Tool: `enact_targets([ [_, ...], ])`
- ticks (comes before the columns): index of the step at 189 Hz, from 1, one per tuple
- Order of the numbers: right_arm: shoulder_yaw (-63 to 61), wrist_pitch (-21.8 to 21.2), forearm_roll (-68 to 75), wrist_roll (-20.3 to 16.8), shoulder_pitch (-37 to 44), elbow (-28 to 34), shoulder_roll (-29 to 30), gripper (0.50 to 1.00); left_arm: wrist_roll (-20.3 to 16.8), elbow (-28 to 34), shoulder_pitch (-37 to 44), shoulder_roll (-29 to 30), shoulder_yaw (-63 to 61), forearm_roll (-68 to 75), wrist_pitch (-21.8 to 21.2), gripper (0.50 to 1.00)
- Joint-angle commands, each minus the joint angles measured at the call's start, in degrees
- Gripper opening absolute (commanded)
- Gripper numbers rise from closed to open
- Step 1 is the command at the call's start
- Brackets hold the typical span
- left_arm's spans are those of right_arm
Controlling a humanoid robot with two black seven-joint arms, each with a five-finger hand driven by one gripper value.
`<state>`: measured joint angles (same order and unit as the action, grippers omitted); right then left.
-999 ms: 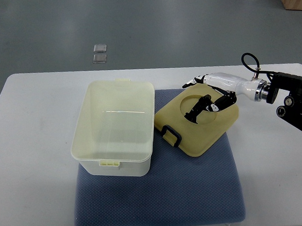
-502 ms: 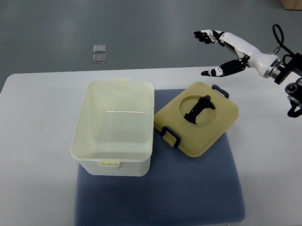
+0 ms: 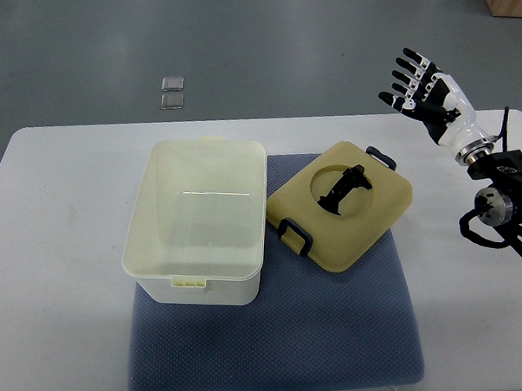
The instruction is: Open white storage box with right hand
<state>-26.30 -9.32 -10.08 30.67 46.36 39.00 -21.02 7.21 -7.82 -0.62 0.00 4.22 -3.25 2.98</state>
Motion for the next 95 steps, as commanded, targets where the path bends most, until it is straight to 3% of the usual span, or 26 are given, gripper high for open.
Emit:
enact_targets([
  [1,-0.07,-0.52,3.13,-2.98,-0.39,-0.06,0.54,0.917,0.0,0.0,0.0,0.0,0.0,0.0,0.01,1.0],
  [23,-0.07,-2.9,5.86,-3.24,-0.57,-0.06,1.68,0.926,0.0,0.0,0.0,0.0,0.0,0.0,0.01,1.0],
  [67,-0.33,-1.14,6.21,1.5,-1.8,-0.68,4.58,0.93,0.0,0.0,0.0,0.0,0.0,0.0,0.01,1.0],
  [95,-0.33,-0.52,6.3,2.03,-1.71,-0.68,4.58,0.93,0.0,0.0,0.0,0.0,0.0,0.0,0.01,1.0],
])
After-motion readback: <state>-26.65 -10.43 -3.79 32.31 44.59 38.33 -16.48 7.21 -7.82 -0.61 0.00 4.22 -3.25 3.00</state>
